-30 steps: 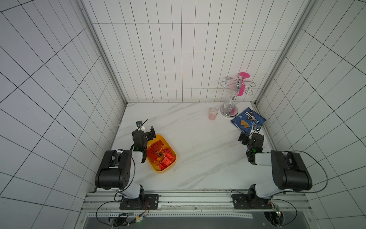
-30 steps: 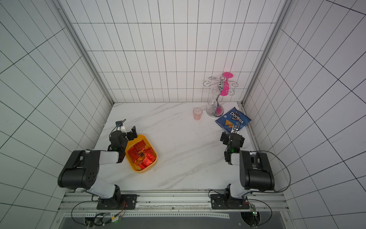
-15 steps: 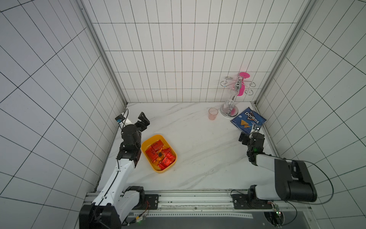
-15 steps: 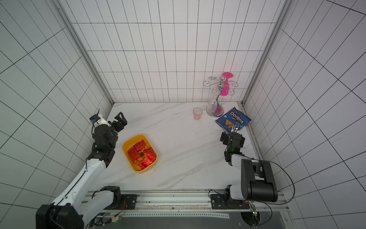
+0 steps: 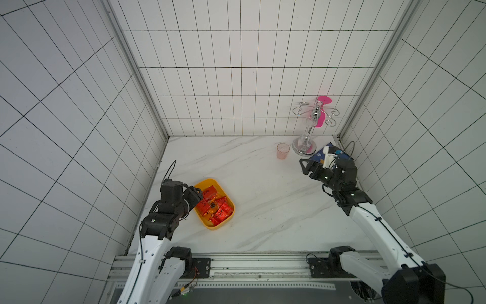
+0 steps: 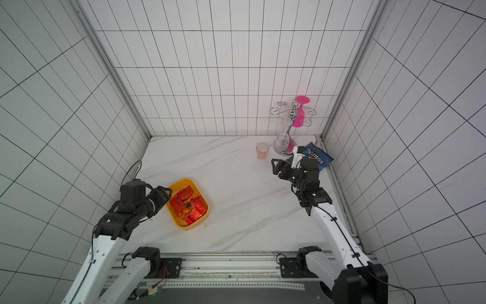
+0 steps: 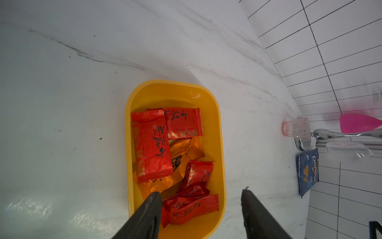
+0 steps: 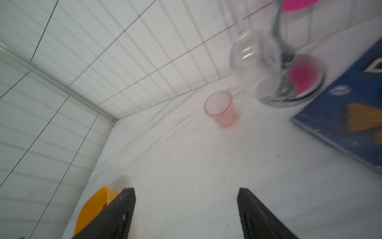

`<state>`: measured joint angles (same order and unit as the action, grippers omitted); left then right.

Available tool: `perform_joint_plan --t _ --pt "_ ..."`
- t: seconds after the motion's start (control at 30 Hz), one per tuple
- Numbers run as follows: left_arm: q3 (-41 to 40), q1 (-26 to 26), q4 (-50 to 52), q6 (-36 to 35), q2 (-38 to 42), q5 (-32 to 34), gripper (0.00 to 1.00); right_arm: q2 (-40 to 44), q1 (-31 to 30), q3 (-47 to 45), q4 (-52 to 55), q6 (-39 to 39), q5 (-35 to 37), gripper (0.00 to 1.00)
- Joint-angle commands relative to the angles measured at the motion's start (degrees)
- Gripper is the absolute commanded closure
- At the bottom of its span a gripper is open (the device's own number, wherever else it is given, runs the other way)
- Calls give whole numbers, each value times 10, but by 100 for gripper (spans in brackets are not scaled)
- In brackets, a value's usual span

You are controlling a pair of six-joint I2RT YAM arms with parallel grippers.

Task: Take the tea bags out of the storage box
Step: Pick up the storage box at the center of the board.

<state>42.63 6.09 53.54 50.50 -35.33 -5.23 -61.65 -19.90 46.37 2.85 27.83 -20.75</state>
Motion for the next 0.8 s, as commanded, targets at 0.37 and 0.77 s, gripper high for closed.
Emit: perform_joint_plan --t 0.37,0.77 --pt "-102 56 35 90 -16 45 45 -91 -140 73 109 -72 -63 28" --pt "-108 72 -55 60 -134 59 89 -89 -149 46 99 -60 -60 29"
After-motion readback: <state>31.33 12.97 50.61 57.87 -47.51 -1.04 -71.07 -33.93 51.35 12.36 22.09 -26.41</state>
